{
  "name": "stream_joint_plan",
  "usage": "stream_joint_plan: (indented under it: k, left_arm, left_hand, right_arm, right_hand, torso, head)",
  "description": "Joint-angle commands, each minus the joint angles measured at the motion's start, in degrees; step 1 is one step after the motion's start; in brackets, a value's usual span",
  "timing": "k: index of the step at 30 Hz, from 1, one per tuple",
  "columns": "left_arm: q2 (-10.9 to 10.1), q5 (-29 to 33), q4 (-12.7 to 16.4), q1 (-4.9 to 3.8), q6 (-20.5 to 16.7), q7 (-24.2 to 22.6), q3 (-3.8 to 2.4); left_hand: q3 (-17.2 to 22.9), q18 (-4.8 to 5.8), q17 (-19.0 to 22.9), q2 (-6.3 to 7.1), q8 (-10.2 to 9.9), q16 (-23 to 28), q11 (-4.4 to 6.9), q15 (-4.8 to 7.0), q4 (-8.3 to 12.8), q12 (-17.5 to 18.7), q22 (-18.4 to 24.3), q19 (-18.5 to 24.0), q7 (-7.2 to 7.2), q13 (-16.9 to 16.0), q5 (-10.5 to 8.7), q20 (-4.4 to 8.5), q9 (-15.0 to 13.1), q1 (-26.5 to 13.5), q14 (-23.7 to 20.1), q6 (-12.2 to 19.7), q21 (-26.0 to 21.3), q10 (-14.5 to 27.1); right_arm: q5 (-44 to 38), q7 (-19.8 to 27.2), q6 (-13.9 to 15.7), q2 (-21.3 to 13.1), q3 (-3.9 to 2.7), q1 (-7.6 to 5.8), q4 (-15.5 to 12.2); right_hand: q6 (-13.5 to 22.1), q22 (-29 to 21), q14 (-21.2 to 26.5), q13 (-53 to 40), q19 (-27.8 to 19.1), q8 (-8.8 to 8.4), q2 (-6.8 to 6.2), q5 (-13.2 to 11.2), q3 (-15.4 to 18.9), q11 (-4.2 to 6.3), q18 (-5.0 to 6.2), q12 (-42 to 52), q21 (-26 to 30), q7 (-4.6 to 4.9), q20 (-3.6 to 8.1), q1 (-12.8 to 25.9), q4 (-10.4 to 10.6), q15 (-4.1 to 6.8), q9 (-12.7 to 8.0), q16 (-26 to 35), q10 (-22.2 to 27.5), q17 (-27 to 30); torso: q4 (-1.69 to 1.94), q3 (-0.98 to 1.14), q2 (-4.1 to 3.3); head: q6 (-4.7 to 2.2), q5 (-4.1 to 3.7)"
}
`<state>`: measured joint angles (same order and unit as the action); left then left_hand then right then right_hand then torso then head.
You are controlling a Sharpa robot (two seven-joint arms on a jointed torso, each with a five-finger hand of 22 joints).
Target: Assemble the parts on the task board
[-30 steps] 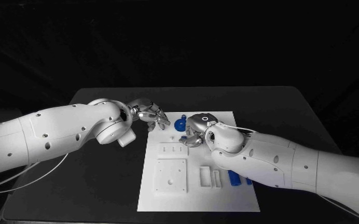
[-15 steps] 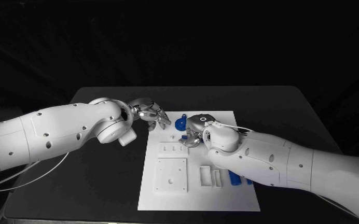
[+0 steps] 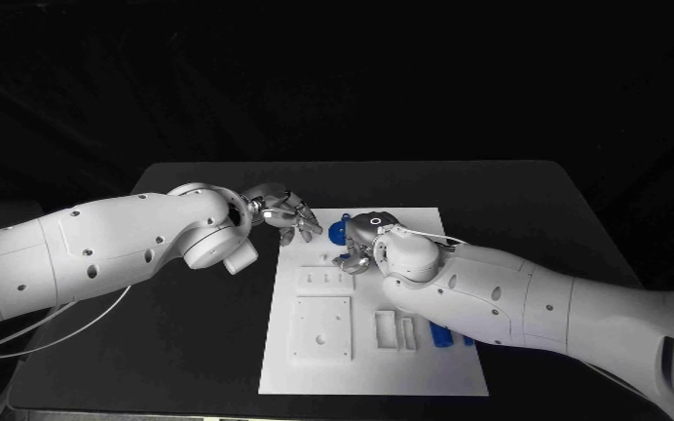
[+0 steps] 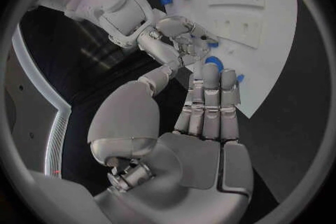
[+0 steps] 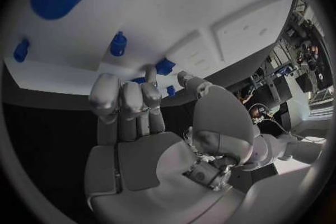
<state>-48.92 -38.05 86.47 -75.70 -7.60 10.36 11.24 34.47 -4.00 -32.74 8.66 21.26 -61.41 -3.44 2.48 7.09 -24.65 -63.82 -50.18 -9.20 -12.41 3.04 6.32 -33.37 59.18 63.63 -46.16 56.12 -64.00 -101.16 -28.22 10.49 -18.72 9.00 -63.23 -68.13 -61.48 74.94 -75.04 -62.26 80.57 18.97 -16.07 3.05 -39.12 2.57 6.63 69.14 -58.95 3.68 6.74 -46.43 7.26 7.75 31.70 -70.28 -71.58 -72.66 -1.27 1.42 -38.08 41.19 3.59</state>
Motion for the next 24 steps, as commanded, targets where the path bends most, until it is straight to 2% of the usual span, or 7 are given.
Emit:
stream_joint_plan:
  k: [1, 8, 16, 21, 24]
  left_arm:
    - [0.18, 0.78, 0.10, -0.03, 1.30, -1.79, -0.02]
    - [0.19, 0.96, 0.09, -0.03, 0.76, -1.68, -0.02]
    - [0.24, 0.96, 0.09, -0.03, 0.78, -1.71, -0.02]
    - [0.20, 0.96, 0.10, -0.03, 0.73, -1.66, -0.02]
    - [0.19, 0.96, 0.13, -0.03, 0.72, -1.66, -0.02]
  left_hand:
    - [-0.32, -1.25, -0.07, -0.75, 0.29, -0.13, -0.11, 0.25, 0.01, 0.23, -0.07, 0.02, 0.04, -0.08, -0.09, 1.87, 0.09, 0.09, 0.05, -0.38, -0.30, -0.32]
    - [-0.31, -1.25, -0.10, -1.31, 0.31, -0.02, -0.11, 0.25, 0.13, 0.30, -0.08, 0.05, 0.05, -0.10, -0.07, 1.89, 0.25, 0.28, -0.01, -0.32, -0.41, -0.31]
    - [-0.36, -1.23, -0.12, -1.30, 0.32, 0.03, -0.12, 0.24, 0.28, 0.34, -0.10, 0.09, 0.03, -0.10, -0.07, 1.89, 0.32, 0.39, -0.04, -0.28, -0.46, -0.28]
    - [-0.38, -1.23, -0.13, -1.32, 0.32, 0.05, -0.12, 0.24, 0.37, 0.36, -0.11, 0.10, 0.03, -0.11, -0.07, 1.89, 0.36, 0.46, -0.05, -0.26, -0.48, -0.27]
    - [-0.39, -1.22, -0.13, -1.33, 0.32, 0.06, -0.13, 0.23, 0.43, 0.37, -0.12, 0.11, 0.02, -0.11, -0.07, 1.89, 0.39, 0.52, -0.05, -0.24, -0.50, -0.27]
  right_arm:
    - [-2.35, -0.56, -0.81, 0.51, 0.13, 0.39, 0.94]
    - [-3.25, -0.61, -1.05, 1.25, 0.14, 0.50, 1.98]
    - [-4.24, -0.16, -1.23, 1.69, 0.18, 0.74, 2.73]
    - [-4.36, 0.13, -0.65, 1.68, 0.21, 0.74, 2.81]
    - [-4.41, 0.21, -0.33, 1.61, 0.21, 0.74, 2.72]
  right_hand:
    - [-0.23, 0.70, -0.29, 0.05, 0.32, -0.27, -0.18, -0.23, 0.20, -0.04, 8.37, -0.27, -0.26, 0.14, -0.11, -1.21, -0.78, 0.05, -0.12, -0.18, -0.28, 0.04]
    - [-0.11, 0.71, -0.13, -0.16, -0.01, -0.42, -0.53, -0.25, 1.33, -0.13, 8.37, -0.59, -0.34, 0.23, -0.30, -3.44, -3.35, -0.06, -0.06, 0.09, -0.19, 0.14]
    - [0.15, 0.70, 0.40, -0.30, -0.62, -0.77, -0.67, -0.25, 2.28, -0.28, 8.37, -1.18, -0.34, 0.39, -0.52, -7.74, -9.27, -0.24, -0.12, 0.55, 0.28, 0.28]
    - [0.97, 0.62, 1.82, 0.73, -1.46, -1.44, -0.81, -0.27, 1.97, -0.77, 8.37, -2.73, -0.02, 0.86, -0.82, -11.14, -14.33, -0.50, -0.39, 1.87, 2.08, 1.03]
    - [1.18, 0.56, 2.26, 0.81, -1.68, -1.65, -0.76, -0.26, 1.65, -0.92, 8.37, -3.02, 0.10, 1.03, -0.98, -11.74, -15.54, -0.63, -0.48, 2.23, 2.54, 1.21]
  torso:
    - [0.02, 0.03, 0.02]
    - [0.03, 0.03, -0.02]
    - [0.01, 0.09, -0.01]
    - [-0.11, 0.10, 0.03]
    - [-0.11, 0.13, 0.01]
  head:
    - [0.04, 0.00]
    - [0.11, -0.04]
    - [0.22, 0.04]
    - [0.27, 0.11]
    - [0.27, 0.12]
